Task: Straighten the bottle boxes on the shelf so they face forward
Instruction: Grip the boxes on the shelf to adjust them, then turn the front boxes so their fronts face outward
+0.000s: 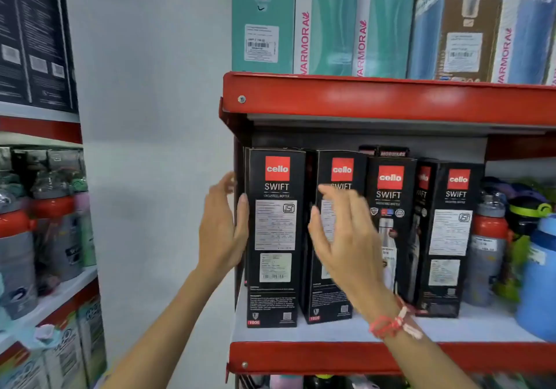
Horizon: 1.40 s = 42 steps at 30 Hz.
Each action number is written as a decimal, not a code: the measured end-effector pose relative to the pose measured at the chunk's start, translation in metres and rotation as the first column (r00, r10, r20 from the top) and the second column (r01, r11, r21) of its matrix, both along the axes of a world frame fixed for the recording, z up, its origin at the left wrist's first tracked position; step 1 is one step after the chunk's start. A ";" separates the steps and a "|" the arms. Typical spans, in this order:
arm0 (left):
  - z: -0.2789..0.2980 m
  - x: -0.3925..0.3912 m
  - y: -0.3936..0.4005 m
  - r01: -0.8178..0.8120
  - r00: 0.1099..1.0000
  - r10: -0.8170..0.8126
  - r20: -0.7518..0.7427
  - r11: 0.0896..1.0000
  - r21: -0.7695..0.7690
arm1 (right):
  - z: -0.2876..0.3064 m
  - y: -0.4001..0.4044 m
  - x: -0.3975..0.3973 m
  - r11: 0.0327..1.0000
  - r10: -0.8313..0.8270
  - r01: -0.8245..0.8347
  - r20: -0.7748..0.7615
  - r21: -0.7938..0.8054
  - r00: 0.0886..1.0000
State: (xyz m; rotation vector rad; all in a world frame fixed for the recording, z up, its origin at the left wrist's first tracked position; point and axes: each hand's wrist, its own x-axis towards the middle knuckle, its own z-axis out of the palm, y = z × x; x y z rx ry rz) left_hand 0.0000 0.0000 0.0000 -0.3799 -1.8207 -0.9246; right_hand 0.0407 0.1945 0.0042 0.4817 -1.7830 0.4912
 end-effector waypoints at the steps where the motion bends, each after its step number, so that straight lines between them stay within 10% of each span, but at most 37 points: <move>1: -0.008 -0.005 -0.001 0.072 0.993 -0.081 0.089 0.993 0.094 | -0.010 -0.008 -0.003 0.999 0.018 -0.016 0.084 -0.033 0.996; 10: -0.043 -0.040 -0.011 0.443 0.525 -0.615 0.589 0.788 0.428 | -0.063 -0.067 -0.010 0.995 0.000 0.061 0.630 -0.076 0.777; 33: -0.044 0.007 -0.024 0.353 0.823 -0.458 0.337 0.876 0.328 | -0.011 -0.040 -0.034 0.900 0.434 -0.303 0.728 -0.315 0.531; 42: -0.048 -0.003 -0.011 0.228 0.876 -0.307 0.373 0.943 0.241 | -0.031 -0.039 -0.042 0.933 0.296 -0.115 0.544 -0.341 0.785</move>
